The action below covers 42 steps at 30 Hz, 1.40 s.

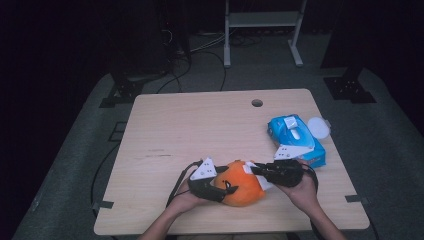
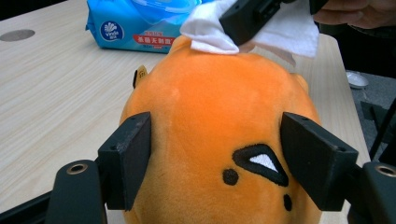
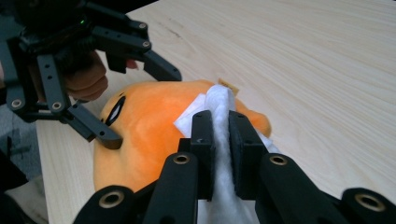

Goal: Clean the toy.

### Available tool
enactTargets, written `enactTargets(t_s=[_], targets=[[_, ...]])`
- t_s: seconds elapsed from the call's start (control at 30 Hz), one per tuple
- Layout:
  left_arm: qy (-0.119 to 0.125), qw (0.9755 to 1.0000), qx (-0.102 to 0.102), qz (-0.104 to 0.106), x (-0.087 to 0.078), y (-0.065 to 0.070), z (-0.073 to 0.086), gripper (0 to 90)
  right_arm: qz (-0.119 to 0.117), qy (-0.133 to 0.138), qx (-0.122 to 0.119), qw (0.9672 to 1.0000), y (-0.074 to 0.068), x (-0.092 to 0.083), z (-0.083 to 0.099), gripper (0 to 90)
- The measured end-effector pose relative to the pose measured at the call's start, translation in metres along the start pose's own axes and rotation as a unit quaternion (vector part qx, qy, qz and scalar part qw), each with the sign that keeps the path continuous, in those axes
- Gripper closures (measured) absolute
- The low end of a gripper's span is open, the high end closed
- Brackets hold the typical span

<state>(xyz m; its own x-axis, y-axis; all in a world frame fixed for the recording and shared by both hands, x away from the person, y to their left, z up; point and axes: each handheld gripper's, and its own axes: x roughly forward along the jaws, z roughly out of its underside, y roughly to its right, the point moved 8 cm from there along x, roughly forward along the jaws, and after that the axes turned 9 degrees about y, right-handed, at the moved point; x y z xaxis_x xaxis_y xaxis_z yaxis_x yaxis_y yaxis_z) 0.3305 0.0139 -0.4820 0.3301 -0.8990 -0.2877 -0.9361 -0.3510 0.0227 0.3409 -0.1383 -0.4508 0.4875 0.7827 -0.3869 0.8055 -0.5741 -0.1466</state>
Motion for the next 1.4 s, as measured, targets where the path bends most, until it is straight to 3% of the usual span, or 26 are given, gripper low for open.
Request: enactTargets(t_s=[0.03,0.1,0.2,0.23,0.4,0.43,0.57,0.7,0.8,0.9,0.97,1.0,1.03,1.13,1.17,1.27,1.3,1.33,1.4], targets=[[0.000,1.0000,-0.002,0.003,-0.001,0.000,-0.001,25.3,-0.003,-0.003,-0.006,1.0000,-0.002,0.001,0.000,80.8],[0.005,0.9994,-0.031,0.012,-0.003,-0.002,-0.005,19.3,-0.006,-0.004,-0.010,0.9999,-0.004,0.001,0.001,80.8],[-0.001,0.9990,-0.045,0.000,-0.004,-0.006,-0.006,9.8,-0.007,-0.011,-0.019,0.9997,-0.007,-0.001,0.003,80.7],[-0.011,0.9981,-0.060,0.000,-0.002,-0.007,-0.002,9.7,-0.008,-0.012,-0.018,0.9997,-0.008,-0.002,0.003,80.7],[-0.016,0.9989,-0.045,0.002,0.003,-0.003,0.000,16.6,-0.024,-0.005,-0.014,0.9996,-0.014,0.001,-0.002,80.7],[-0.017,0.9996,-0.021,0.004,0.005,0.002,-0.001,18.3,-0.028,-0.003,-0.016,0.9995,-0.017,0.002,-0.003,80.7],[-0.020,0.9998,0.002,0.003,0.005,0.007,-0.001,19.0,-0.018,-0.005,-0.031,0.9993,-0.018,0.004,-0.008,80.7],[-0.015,0.9999,-0.003,0.008,0.004,0.007,-0.002,19.5,-0.012,-0.005,-0.015,0.9998,-0.006,0.001,-0.002,80.7],[-0.013,0.9998,-0.012,0.012,0.003,0.005,-0.004,11.4,-0.017,-0.012,-0.013,0.9997,-0.006,-0.001,0.002,80.5],[-0.015,0.9976,-0.067,-0.003,0.002,-0.005,-0.003,2.4,-0.035,-0.021,-0.024,0.9989,-0.014,-0.002,0.005,80.4],[-0.022,0.9948,-0.099,0.005,0.004,-0.005,0.001,2.4,-0.036,-0.023,-0.025,0.9988,-0.016,-0.001,0.005,80.4],[-0.037,0.9920,-0.119,0.016,0.007,-0.003,0.005,2.6,-0.037,-0.024,-0.025,0.9987,-0.017,-0.001,0.005,80.4],[-0.043,0.9914,-0.122,0.019,0.008,-0.002,0.006,6.1,-0.039,-0.024,-0.027,0.9986,-0.018,-0.001,0.005,80.5],[-0.049,0.9931,-0.106,0.018,0.007,0.000,0.003,19.7,-0.033,-0.026,-0.034,0.9985,-0.018,-0.001,0.005,80.5],[-0.037,0.9970,-0.067,0.008,0.005,0.001,-0.002,25.7,-0.027,-0.020,-0.031,0.9989,-0.017,-0.002,0.002,80.6],[-0.014,0.9998,-0.005,-0.014,0.005,0.004,-0.012,31.7,-0.020,-0.005,-0.031,0.9993,-0.017,-0.005,-0.006,80.7],[-0.014,0.9996,0.015,-0.022,0.005,0.004,-0.015,32.0,-0.015,-0.001,-0.034,0.9993,-0.017,-0.007,-0.010,80.7],[-0.011,0.9980,0.050,-0.036,0.006,0.004,-0.018,32.0,-0.012,0.002,-0.037,0.9993,-0.018,-0.007,-0.012,80.7],[-0.007,0.9946,0.090,-0.051,0.006,0.004,-0.020,32.0,-0.003,0.004,-0.042,0.9991,-0.017,-0.006,-0.015,80.7]])
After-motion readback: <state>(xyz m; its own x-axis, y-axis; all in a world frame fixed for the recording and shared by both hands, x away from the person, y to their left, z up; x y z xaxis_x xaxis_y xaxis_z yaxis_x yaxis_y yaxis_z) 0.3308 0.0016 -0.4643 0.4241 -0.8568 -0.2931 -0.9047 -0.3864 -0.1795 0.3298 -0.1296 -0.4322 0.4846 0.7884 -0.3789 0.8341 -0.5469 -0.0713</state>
